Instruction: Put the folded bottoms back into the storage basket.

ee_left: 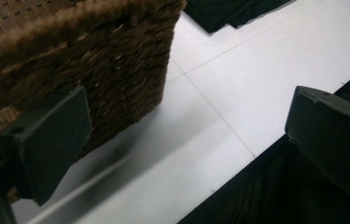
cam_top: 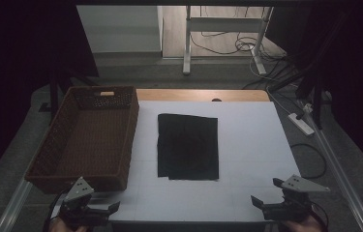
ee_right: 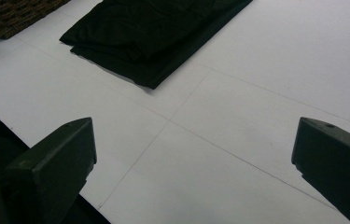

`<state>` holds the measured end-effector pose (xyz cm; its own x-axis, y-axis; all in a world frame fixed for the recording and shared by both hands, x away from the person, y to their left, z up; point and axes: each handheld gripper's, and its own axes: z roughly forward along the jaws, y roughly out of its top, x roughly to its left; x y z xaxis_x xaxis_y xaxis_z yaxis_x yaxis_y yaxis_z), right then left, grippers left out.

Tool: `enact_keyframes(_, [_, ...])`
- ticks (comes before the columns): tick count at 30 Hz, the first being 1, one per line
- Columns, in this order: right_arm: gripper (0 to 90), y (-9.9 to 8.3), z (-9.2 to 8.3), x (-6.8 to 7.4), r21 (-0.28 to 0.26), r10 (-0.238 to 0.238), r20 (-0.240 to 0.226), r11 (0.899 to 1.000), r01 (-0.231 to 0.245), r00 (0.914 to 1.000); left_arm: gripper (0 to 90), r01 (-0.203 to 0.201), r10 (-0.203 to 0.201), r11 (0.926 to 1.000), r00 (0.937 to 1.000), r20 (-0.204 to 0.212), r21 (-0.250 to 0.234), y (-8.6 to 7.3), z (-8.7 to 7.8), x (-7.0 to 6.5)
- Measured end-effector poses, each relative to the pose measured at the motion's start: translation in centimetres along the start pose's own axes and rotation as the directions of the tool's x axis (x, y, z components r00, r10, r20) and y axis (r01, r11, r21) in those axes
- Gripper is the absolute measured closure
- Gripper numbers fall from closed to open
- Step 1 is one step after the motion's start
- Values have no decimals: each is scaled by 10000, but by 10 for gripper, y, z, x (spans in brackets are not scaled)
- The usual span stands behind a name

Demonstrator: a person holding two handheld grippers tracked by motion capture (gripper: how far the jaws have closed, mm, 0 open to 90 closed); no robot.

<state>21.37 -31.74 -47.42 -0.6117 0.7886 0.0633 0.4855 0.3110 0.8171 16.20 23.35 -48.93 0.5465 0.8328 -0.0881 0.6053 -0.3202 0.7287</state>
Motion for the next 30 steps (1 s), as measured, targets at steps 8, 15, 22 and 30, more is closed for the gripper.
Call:
enact_keyframes(8, [7,0,0,0,7,-1,9,10000,1,10000,0,-96,96,10000,9999,134,27,4,3,-5])
enact_keyframes(15, [7,0,0,0,11,-7,5,10000,7,10000,0,-68,68,10000,9986,524,-6,9,9,-11])
enact_keyframes(22, [7,0,0,0,12,-21,5,10000,21,10000,0,-233,229,9997,9970,737,44,13,16,-16])
enact_keyframes(30, [7,0,0,0,26,-36,-4,10000,36,10000,0,-514,492,9985,9932,1051,182,18,24,-25])
